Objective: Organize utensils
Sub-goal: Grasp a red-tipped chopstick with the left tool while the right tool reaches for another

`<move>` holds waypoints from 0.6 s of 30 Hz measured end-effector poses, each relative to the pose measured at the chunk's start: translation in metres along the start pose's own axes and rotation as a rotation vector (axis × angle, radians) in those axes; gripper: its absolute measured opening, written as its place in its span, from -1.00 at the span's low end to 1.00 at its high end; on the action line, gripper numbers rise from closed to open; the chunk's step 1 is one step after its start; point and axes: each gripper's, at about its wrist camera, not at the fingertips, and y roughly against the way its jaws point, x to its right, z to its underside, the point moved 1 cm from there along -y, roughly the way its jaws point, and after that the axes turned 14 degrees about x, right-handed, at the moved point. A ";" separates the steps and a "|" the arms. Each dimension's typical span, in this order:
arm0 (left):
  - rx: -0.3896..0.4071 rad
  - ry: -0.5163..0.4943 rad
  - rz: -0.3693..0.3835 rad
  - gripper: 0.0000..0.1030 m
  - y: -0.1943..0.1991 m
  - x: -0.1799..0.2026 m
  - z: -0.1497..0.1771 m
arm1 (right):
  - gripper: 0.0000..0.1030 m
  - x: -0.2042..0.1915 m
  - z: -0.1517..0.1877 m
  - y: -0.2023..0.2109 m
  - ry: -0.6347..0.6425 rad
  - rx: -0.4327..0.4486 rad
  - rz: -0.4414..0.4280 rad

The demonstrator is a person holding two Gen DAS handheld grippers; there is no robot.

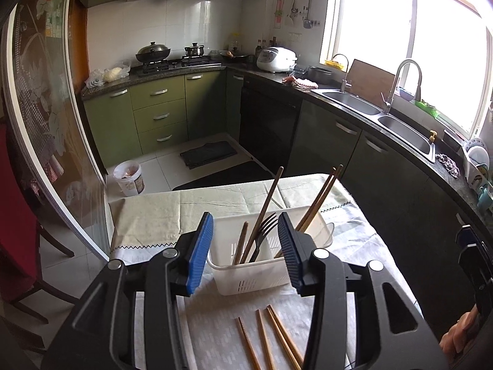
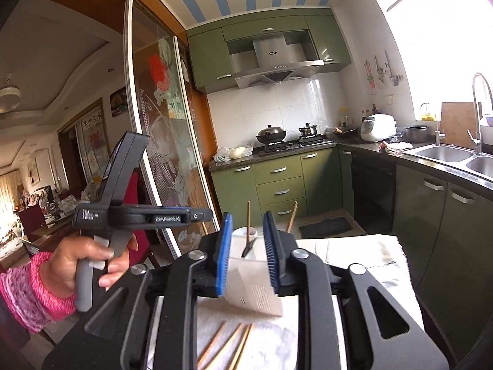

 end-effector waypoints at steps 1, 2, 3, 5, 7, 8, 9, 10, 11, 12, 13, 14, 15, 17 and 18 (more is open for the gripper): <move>0.000 -0.004 -0.002 -0.18 0.005 0.001 0.002 | -0.53 0.000 0.003 0.006 0.013 -0.019 0.006; -0.002 -0.009 -0.008 -0.17 0.010 0.001 0.006 | -0.53 0.000 0.008 0.009 0.025 -0.051 0.011; -0.010 -0.014 -0.014 -0.11 0.015 0.002 0.012 | -0.53 0.001 0.015 0.012 0.034 -0.088 0.017; -0.059 -0.024 -0.028 -0.08 0.023 0.003 0.030 | -0.53 0.005 0.030 0.013 0.049 -0.170 0.034; -0.136 -0.022 -0.044 -0.09 0.024 0.002 0.060 | -0.53 0.014 0.048 0.011 0.052 -0.246 0.062; -0.192 -0.019 -0.040 -0.09 0.021 0.001 0.078 | -0.53 0.018 0.056 0.009 0.050 -0.283 0.075; -0.249 -0.008 -0.038 -0.09 0.017 0.001 0.096 | -0.53 0.023 0.065 0.007 0.042 -0.317 0.083; -0.306 0.006 -0.039 -0.09 0.010 0.000 0.114 | -0.53 0.027 0.076 0.004 0.032 -0.357 0.089; -0.366 0.017 -0.034 -0.15 0.001 -0.002 0.131 | -0.53 0.029 0.086 -0.001 0.028 -0.401 0.088; -0.423 0.029 -0.029 -0.33 -0.008 -0.003 0.147 | -0.53 0.030 0.096 -0.005 0.020 -0.440 0.081; -0.469 0.050 -0.029 -0.46 -0.015 -0.005 0.161 | -0.53 0.031 0.105 -0.009 0.016 -0.471 0.079; -0.511 0.076 -0.034 -0.47 -0.023 -0.008 0.172 | -0.53 0.030 0.115 -0.013 0.020 -0.509 0.075; -0.539 0.091 -0.035 -0.48 -0.029 -0.009 0.181 | -0.53 0.028 0.125 -0.016 0.015 -0.538 0.065; -0.560 0.095 -0.037 -0.48 -0.036 -0.007 0.192 | -0.53 0.029 0.139 -0.022 0.010 -0.576 0.055; -0.565 0.100 -0.031 -0.48 -0.038 -0.006 0.195 | -0.53 0.028 0.144 -0.023 0.011 -0.587 0.051</move>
